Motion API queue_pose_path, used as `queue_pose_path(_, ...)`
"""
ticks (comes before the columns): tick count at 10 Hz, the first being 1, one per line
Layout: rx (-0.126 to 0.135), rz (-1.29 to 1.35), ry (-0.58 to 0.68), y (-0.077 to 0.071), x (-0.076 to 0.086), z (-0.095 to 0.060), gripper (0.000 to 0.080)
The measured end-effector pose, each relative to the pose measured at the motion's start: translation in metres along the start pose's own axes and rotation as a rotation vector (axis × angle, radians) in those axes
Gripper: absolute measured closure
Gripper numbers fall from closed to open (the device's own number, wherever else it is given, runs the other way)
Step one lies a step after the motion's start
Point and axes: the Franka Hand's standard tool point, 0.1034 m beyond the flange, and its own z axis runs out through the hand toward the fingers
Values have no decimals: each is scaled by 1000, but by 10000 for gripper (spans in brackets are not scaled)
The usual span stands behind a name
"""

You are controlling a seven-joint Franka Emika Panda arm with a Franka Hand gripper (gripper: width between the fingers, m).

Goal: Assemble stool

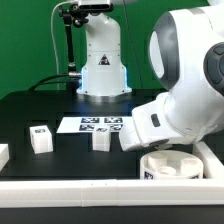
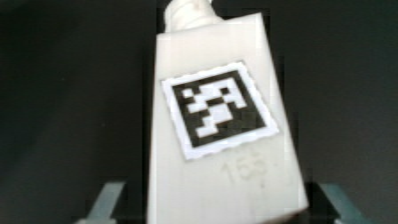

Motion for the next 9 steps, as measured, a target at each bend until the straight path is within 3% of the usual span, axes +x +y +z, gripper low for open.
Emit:
queue_pose_path(2, 17, -19, -19, -1, -22, -19, 474)
queue_pose_path(4, 38, -50, -12, 3, -46, -49, 472)
queue_pose_path(8, 31, -50, 43, 4, -41, -55, 472)
queue_pose_path(9, 27, -59, 99, 6, -32, -60, 472)
